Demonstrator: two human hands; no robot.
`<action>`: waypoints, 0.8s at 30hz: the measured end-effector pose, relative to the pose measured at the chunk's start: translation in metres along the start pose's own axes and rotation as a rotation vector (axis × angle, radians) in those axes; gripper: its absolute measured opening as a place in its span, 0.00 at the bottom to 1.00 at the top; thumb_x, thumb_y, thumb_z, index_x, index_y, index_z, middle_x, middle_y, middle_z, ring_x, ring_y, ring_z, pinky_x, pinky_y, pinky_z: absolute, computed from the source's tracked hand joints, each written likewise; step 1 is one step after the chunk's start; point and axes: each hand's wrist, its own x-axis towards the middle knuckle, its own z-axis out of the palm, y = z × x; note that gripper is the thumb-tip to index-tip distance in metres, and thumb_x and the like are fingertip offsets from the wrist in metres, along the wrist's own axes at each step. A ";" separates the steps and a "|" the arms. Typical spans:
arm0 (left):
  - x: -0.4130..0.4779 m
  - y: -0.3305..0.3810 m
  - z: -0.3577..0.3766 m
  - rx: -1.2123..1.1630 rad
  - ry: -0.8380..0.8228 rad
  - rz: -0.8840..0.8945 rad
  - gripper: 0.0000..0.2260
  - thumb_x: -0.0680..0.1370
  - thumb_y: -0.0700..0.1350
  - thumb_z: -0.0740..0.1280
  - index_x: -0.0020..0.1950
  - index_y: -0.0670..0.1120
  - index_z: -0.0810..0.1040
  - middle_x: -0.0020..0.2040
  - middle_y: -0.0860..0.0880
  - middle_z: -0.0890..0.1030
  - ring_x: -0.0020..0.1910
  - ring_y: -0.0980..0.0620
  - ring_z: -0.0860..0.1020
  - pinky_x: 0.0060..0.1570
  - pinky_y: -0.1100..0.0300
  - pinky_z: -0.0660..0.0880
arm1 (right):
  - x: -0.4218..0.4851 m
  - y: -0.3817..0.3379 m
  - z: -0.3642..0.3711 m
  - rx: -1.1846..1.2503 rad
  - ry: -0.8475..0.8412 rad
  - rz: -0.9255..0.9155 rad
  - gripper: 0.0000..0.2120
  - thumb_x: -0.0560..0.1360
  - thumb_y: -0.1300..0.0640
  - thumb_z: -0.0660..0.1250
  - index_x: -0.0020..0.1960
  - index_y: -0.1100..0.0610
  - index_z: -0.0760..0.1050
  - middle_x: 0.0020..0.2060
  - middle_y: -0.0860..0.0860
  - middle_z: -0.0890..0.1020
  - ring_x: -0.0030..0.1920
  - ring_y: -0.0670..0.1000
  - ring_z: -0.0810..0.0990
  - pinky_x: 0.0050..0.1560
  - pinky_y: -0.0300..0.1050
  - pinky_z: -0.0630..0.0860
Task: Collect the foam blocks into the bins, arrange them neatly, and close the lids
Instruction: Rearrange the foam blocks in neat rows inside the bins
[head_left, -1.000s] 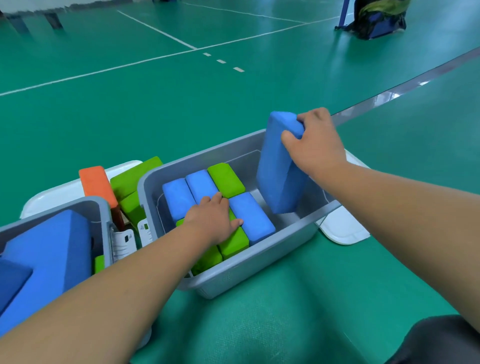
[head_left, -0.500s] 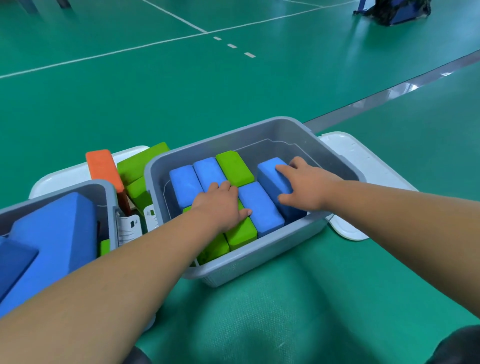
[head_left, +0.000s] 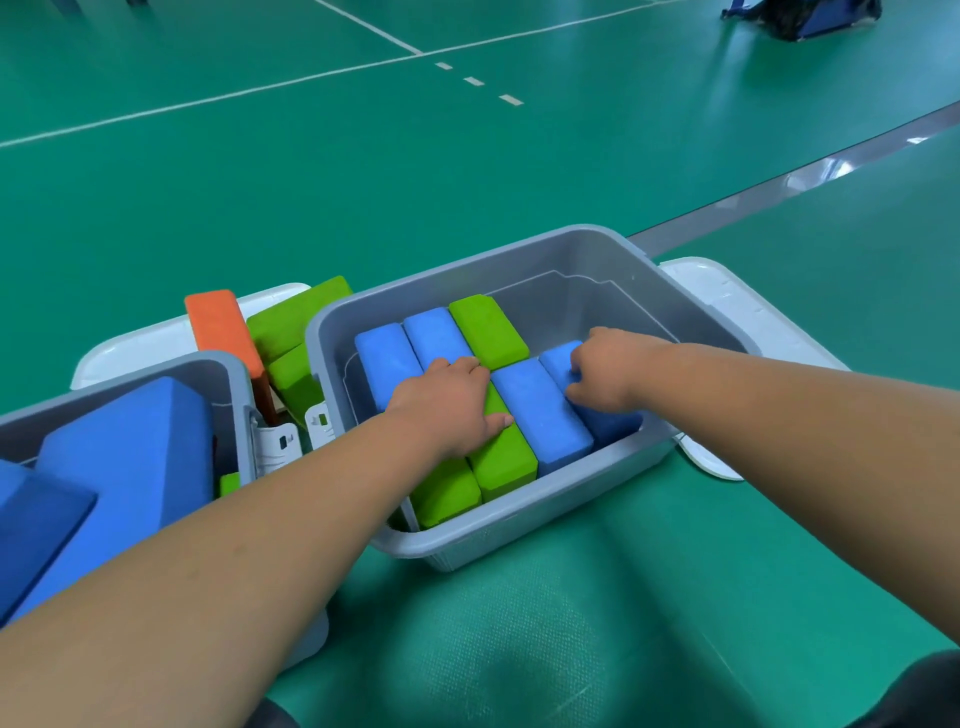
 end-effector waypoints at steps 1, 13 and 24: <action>-0.003 -0.006 -0.003 0.025 0.017 0.011 0.27 0.82 0.65 0.60 0.74 0.50 0.70 0.74 0.50 0.70 0.71 0.44 0.70 0.56 0.43 0.75 | 0.002 -0.005 -0.001 0.006 0.024 0.016 0.16 0.81 0.44 0.58 0.57 0.53 0.77 0.60 0.54 0.72 0.51 0.58 0.77 0.58 0.54 0.77; -0.025 -0.138 -0.009 -0.056 0.312 -0.246 0.08 0.81 0.48 0.60 0.51 0.49 0.78 0.49 0.47 0.77 0.48 0.42 0.78 0.43 0.48 0.78 | 0.045 -0.110 -0.040 0.186 0.353 -0.077 0.14 0.80 0.50 0.62 0.58 0.57 0.79 0.62 0.57 0.72 0.58 0.61 0.73 0.52 0.51 0.70; -0.026 -0.227 -0.012 -0.104 0.296 -0.401 0.12 0.78 0.46 0.63 0.54 0.49 0.84 0.52 0.46 0.84 0.52 0.42 0.80 0.48 0.49 0.79 | 0.097 -0.213 -0.048 0.452 0.483 -0.423 0.32 0.80 0.35 0.61 0.79 0.49 0.65 0.80 0.52 0.63 0.75 0.61 0.68 0.74 0.60 0.67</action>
